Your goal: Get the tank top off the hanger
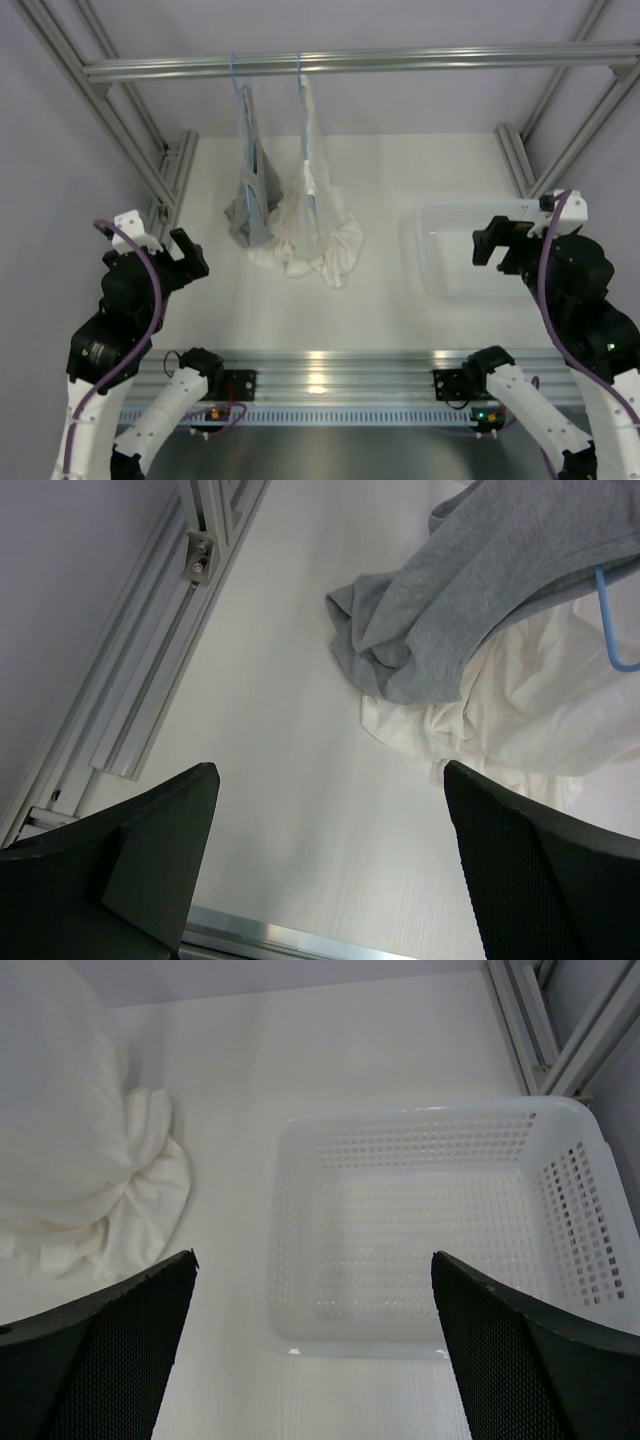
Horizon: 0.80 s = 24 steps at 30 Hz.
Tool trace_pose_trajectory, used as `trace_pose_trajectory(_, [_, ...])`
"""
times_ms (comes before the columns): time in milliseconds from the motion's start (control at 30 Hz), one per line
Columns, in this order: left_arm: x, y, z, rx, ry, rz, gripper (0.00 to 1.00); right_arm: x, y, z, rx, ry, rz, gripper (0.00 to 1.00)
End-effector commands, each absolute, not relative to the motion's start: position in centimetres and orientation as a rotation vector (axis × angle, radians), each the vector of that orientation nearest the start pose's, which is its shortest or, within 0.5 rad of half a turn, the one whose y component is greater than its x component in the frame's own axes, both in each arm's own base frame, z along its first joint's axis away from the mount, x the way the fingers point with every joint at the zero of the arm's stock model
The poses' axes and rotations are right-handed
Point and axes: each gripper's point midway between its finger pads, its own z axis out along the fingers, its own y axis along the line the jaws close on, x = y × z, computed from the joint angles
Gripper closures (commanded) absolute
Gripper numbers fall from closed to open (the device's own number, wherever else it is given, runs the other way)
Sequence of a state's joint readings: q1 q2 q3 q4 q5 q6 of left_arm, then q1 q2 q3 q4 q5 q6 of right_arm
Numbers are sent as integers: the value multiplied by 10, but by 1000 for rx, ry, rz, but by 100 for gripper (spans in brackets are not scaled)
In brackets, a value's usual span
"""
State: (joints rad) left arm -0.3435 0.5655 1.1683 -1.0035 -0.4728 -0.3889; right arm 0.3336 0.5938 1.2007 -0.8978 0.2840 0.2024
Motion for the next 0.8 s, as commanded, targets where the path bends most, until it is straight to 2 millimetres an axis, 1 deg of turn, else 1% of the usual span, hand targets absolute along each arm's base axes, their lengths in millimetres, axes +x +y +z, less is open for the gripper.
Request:
trace_pose_trajectory(0, [181, 8, 319, -411, 1861, -40, 1, 199, 37, 357, 38, 1768, 186, 1])
trace_pose_trajectory(33, [180, 8, 322, -416, 1850, -49, 1, 197, 44, 359, 4, 1757, 228, 1])
trace_pose_trajectory(67, [179, 8, 324, -423, 1844, -54, 1, 197, 47, 356, -8, 1757, 242, 1])
trace_pose_trajectory(167, [178, 7, 333, -412, 1825, -70, 1, 199, 52, 357, -12, 1739, 269, 1])
trace_pose_trajectory(200, [178, 4, 336, -392, 1825, -86, 1, 199, 52, 357, -9, 1736, 272, 1])
trace_pose_trajectory(233, [182, -3, 339, -356, 1837, -111, 1, 200, 52, 358, -5, 1734, 271, 1])
trace_pose_trajectory(267, [182, -17, 353, -301, 1833, -189, 1, 201, 53, 357, -7, 1738, 276, 1])
trace_pose_trajectory(300, [184, -25, 360, -270, 1838, -227, 1, 202, 54, 357, -3, 1740, 279, 1])
trace_pose_trajectory(333, [193, -36, 363, -239, 1868, -252, 1, 204, 55, 356, -2, 1746, 279, 1])
trace_pose_trajectory(367, [193, -46, 383, -210, 1842, -324, 1, 205, 55, 355, 2, 1749, 279, 1])
trace_pose_trajectory(400, [197, -54, 390, -190, 1843, -356, 1, 207, 55, 354, 4, 1753, 280, 1])
trace_pose_trajectory(433, [210, -66, 395, -164, 1853, -393, 1, 209, 56, 348, -2, 1770, 275, 1])
trace_pose_trajectory(467, [212, -75, 410, -136, 1830, -445, 1, 212, 57, 346, -6, 1768, 272, 1])
trace_pose_trajectory(500, [212, -91, 417, -80, 1830, -524, 1, 214, 56, 342, -4, 1775, 259, 1])
trace_pose_trajectory(533, [225, -104, 417, -53, 1858, -560, 1, 219, 53, 334, 15, 1795, 234, 1])
trace_pose_trajectory(567, [230, -114, 424, -31, 1860, -605, 1, 220, 53, 332, 20, 1802, 228, 1])
trace_pose_trajectory(600, [229, -125, 440, 15, 1836, -667, 1, 222, 53, 330, 30, 1810, 230, 1])
trace_pose_trajectory(633, [247, -135, 435, 20, 1879, -675, 1, 225, 54, 326, 34, 1820, 227, 1])
trace_pose_trajectory(667, [256, -142, 437, 33, 1886, -688, 1, 226, 55, 325, 36, 1822, 232, 1])
trace_pose_trajectory(700, [275, -148, 439, 22, 1901, -664, 1, 228, 56, 326, 41, 1816, 240, 1])
trace_pose_trajectory(733, [284, -152, 440, 23, 1905, -643, 1, 231, 60, 324, 32, 1825, 253, 1])
trace_pose_trajectory(767, [283, -171, 439, 74, 1920, -638, 1, 232, 62, 323, 26, 1831, 259, 1])
